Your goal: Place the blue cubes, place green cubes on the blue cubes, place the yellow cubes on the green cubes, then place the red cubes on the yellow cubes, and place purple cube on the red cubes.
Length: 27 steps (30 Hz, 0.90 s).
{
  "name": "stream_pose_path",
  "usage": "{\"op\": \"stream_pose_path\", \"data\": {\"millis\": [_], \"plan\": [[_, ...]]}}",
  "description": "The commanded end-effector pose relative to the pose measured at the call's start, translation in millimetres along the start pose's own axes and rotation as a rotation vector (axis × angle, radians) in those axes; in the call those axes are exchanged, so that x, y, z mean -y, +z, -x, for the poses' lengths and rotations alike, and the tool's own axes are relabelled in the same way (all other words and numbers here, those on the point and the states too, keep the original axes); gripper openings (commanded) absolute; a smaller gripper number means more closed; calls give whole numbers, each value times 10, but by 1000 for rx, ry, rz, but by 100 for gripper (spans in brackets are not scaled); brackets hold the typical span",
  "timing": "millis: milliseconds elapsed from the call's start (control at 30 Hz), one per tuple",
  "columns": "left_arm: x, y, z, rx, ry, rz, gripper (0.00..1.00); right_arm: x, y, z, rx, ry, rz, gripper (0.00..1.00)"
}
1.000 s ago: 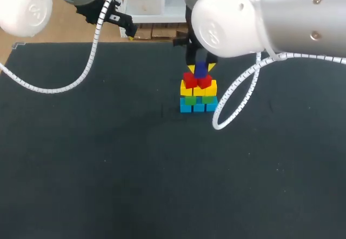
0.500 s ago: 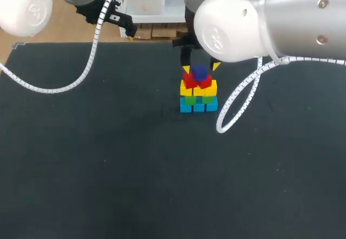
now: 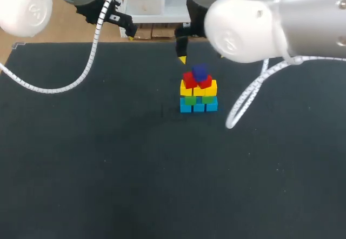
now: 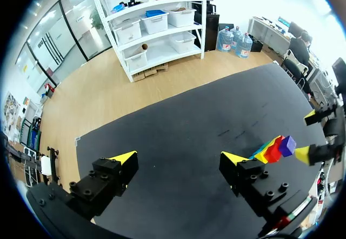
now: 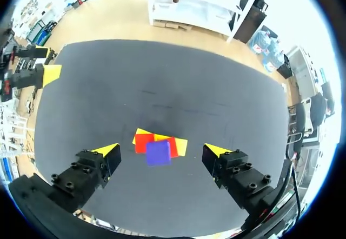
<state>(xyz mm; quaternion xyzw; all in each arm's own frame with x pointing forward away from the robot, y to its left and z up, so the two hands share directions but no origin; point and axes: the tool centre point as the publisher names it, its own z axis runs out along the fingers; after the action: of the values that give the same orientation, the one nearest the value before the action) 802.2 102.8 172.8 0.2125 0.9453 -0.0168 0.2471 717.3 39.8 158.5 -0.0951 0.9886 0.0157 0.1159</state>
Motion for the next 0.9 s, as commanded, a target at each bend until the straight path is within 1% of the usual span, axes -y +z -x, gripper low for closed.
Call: {"op": "stream_pose_path", "data": {"millis": [33,133,267,400,500,567,700,767,900], "plan": [[0,-6,-7,1,0,0,100,268,-128,-182,79,-4,17,100],[0,-6,-7,1,0,0,100,408,-170,-237,116,-21,11,100],[0,-6,-7,1,0,0,100,582,-225,-323,143,-19,47,100],[0,-6,-7,1,0,0,100,730,-294,-484,202,-52,57,100],[0,-6,-7,1,0,0,100,832,-359,-607,261,-90,69,100],[0,-6,-7,1,0,0,100,896,-418,-677,307,-118,98,100],[0,-6,-7,1,0,0,100,1047,-556,-818,419,-189,106,100],[0,-6,-7,1,0,0,100,1145,-628,-897,464,-209,92,100],[0,-6,-7,1,0,0,100,1420,-738,-1054,548,-257,56,100]]}}
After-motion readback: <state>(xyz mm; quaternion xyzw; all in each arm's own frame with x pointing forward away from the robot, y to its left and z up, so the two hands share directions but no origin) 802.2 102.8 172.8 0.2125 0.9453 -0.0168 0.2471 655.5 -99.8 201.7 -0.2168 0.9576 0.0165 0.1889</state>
